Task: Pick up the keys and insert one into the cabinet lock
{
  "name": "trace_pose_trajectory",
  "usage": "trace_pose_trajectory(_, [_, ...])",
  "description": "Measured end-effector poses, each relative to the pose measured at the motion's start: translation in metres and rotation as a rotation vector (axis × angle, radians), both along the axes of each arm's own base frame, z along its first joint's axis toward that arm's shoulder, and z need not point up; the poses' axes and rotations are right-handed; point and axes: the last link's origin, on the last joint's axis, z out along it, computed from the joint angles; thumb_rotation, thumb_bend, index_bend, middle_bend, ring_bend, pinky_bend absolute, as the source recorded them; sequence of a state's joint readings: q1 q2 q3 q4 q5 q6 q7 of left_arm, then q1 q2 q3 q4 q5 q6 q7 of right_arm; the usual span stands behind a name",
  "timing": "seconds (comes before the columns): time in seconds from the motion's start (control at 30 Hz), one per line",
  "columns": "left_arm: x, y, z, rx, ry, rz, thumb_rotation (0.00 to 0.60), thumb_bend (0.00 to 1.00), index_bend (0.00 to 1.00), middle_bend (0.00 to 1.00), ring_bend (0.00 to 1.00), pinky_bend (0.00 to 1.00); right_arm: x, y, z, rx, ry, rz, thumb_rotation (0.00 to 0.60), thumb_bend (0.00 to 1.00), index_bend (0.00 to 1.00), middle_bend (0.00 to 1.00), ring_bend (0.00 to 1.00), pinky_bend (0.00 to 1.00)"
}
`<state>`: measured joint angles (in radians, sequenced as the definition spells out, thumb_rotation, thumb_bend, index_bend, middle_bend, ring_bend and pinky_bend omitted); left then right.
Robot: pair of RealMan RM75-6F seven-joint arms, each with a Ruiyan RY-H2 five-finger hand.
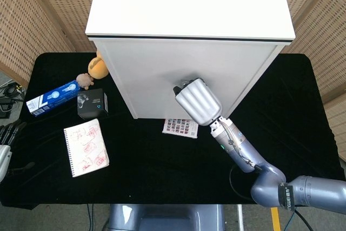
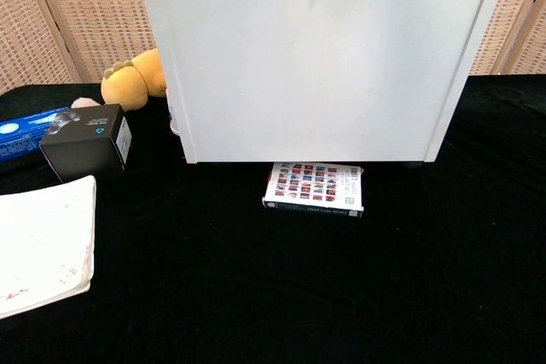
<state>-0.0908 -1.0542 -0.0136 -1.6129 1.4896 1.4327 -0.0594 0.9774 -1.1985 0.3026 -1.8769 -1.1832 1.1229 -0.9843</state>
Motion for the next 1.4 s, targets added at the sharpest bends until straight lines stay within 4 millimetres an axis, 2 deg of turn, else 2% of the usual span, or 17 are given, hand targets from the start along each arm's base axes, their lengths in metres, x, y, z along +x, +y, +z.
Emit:
trace_pose_trajectory(1.0, [0.0004, -0.0004, 0.0004, 0.002, 0.001, -0.001, 0.600, 0.00, 0.00, 0.00, 0.00, 0.00, -0.0090, 0.0021, 0.0034, -0.013, 0.029, -0.011, 0.600, 0.58, 0.67, 0.87, 0.85, 1.00])
trace_pose_trajectory(1.2, [0.0005, -0.0002, 0.0004, 0.001, 0.001, -0.001, 0.600, 0.00, 0.00, 0.00, 0.00, 0.00, -0.0087, 0.0034, 0.0040, -0.018, 0.029, -0.006, 0.600, 0.50, 0.59, 0.87, 0.85, 1.00])
trace_pose_trajectory(1.4, [0.0004, -0.0003, 0.0008, 0.004, 0.000, -0.001, 0.600, 0.00, 0.00, 0.00, 0.00, 0.00, -0.0051, 0.0051, 0.0062, -0.032, 0.017, 0.006, 0.600, 0.49, 0.56, 0.87, 0.85, 1.00])
